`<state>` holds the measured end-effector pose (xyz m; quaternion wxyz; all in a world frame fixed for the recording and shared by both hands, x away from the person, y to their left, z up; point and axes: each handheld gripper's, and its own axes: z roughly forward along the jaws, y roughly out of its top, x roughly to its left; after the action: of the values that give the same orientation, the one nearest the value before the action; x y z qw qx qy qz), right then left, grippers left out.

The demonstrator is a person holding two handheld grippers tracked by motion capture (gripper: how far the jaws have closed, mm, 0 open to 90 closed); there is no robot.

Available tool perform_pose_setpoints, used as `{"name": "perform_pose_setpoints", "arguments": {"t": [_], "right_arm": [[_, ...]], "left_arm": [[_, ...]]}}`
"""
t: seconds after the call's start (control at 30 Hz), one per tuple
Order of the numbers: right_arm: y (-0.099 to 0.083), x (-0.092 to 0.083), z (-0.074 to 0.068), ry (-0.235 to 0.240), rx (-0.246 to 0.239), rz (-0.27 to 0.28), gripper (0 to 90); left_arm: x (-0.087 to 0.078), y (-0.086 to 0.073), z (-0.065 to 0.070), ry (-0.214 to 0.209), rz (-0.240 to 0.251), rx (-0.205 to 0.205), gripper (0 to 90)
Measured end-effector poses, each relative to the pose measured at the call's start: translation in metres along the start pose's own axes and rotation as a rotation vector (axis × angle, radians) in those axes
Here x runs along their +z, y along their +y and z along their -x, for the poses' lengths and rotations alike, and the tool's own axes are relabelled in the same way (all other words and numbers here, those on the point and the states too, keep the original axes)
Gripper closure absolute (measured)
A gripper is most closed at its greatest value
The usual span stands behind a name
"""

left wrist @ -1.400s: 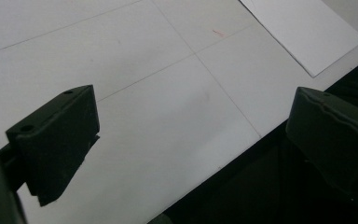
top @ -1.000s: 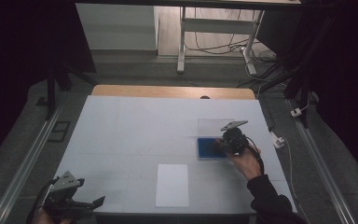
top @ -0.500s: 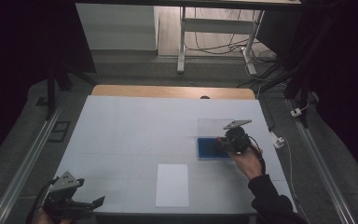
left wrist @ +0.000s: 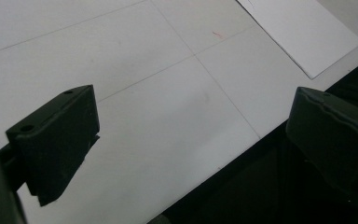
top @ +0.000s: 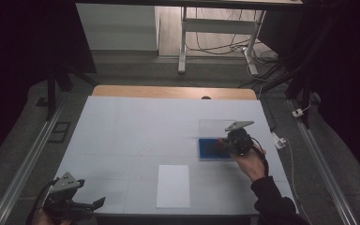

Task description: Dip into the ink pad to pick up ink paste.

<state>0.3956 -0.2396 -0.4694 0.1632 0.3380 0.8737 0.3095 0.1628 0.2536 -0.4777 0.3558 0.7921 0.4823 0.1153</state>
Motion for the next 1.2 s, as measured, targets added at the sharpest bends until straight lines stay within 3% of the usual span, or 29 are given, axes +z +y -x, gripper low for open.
{"name": "perform_pose_setpoints", "arguments": {"t": [0.63, 1.2], "right_arm": [[0.002, -0.017, -0.01, 0.051, 0.015, 0.051, 79.9], [0.009, -0.022, -0.034, 0.124, -0.024, 0.077, 79.8]], "left_arm": [[0.0, 0.0, 0.0, 0.0, 0.001, 0.0, 2.9], [-0.001, 0.0, 0.0, -0.003, 0.003, -0.002, 2.9]]}}
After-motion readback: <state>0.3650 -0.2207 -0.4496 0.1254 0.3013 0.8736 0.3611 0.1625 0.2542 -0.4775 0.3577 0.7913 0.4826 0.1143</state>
